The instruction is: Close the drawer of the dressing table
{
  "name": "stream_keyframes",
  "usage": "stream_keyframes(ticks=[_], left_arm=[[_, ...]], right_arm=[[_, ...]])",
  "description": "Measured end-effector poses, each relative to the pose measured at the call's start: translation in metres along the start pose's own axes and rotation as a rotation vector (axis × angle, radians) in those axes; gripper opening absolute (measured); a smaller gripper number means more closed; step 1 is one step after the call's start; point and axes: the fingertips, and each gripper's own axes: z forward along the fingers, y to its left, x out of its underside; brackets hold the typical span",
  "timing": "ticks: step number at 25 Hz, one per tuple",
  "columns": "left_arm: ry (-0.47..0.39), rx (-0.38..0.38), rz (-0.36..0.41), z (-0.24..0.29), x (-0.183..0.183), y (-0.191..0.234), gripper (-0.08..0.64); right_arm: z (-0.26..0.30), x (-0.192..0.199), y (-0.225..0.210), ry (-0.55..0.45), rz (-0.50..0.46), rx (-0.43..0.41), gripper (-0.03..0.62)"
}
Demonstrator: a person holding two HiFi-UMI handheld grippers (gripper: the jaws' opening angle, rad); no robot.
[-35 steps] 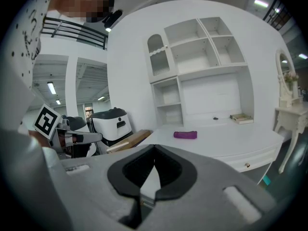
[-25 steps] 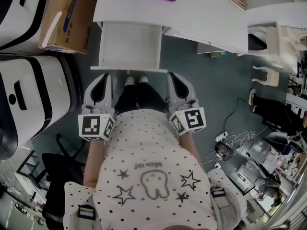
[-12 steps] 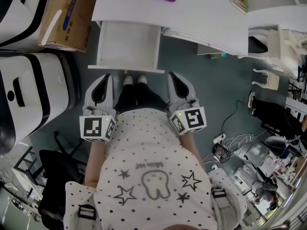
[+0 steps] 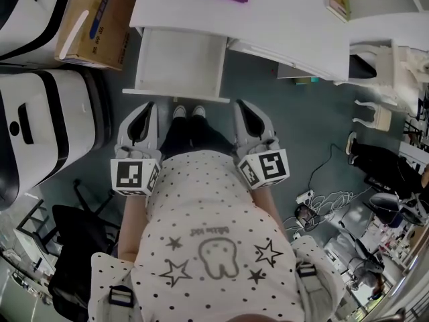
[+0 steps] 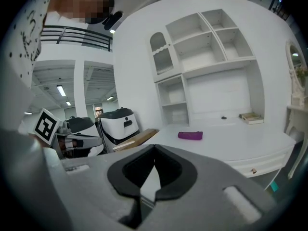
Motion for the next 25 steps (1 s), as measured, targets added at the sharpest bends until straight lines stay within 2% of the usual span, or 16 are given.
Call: stream_keyframes(ticks=[4, 11, 18, 25], left_arm=[[0.054, 0.005, 0.015, 0.005, 0.017, 0.006, -0.002], [0.179, 0.043, -0.004, 0.018, 0.071, 0.013, 0.005], [0.278, 0.088, -0.044, 0.042, 0.125, 0.004, 0.028], [0.400, 0.137, -0.039, 0.057, 0.183, -0.004, 0.054]], right_arm=[[0.001, 0.005, 0.001, 0.021, 0.004, -0.010, -0.006], [0.005, 0.019, 0.006, 0.051, 0.022, -0.021, -0.006], [0.007, 0.037, 0.005, 0.099, 0.056, -0.020, -0.006], [0.009, 0.054, 0.007, 0.136, 0.061, -0.027, -0.006]])
